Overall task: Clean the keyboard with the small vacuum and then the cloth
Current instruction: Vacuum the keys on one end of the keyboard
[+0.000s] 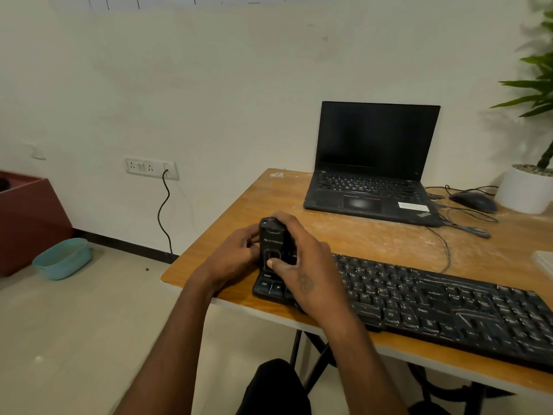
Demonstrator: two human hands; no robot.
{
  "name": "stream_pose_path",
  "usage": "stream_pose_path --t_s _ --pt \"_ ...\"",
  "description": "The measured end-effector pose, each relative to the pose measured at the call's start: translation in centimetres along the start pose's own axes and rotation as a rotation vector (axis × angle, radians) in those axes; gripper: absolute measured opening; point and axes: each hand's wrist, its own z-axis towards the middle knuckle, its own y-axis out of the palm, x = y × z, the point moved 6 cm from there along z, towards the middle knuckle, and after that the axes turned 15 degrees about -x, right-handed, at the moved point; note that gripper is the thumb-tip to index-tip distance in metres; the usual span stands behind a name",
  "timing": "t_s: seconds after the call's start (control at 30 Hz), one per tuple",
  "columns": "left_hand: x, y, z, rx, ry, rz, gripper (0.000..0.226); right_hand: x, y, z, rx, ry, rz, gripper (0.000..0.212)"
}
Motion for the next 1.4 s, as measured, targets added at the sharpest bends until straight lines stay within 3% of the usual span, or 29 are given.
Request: stream_pose_path --t_s 0.13,0.33,0.53,0.77,1.0,1.2,1.4 --pt "-0.6 -0.4 0.3 -0.027 -0.036 -0.037 0.051 1.0 -2.5 -2.1 0.015 0.048 0.048 0.073" --pt "-0.8 -0.4 0.5 -0.025 -0.031 -0.034 0.051 0.7 -2.9 -2.6 0.033 0.042 0.032 0.072" --pt "0.0 -0.1 0.1 0.008 0.023 0.029 0.027 -1.2 0.4 -0.5 -0.034 -0.022 -0.032 0.073" --pt "-0.7 -0.5 0.5 -0.033 -0.025 -0.050 0.051 -0.4 -2.8 -4.0 -0.019 0.006 0.021 0.068" --pt "0.0 -0.2 0.0 0.019 0.032 -0.008 0.028 -2.0 0.5 -2.4 -0.030 -0.033 -0.109 0.075" --pt "-0.5 -0.2 0.3 -0.031 -0.024 -0.056 0.048 -0.1 -3.6 -5.3 -0.018 0.031 -0.011 0.072" --pt "0.0 0.2 0.0 -0.028 0.005 0.117 0.044 0.7 -4.9 -6.1 0.053 0.015 0.101 0.069"
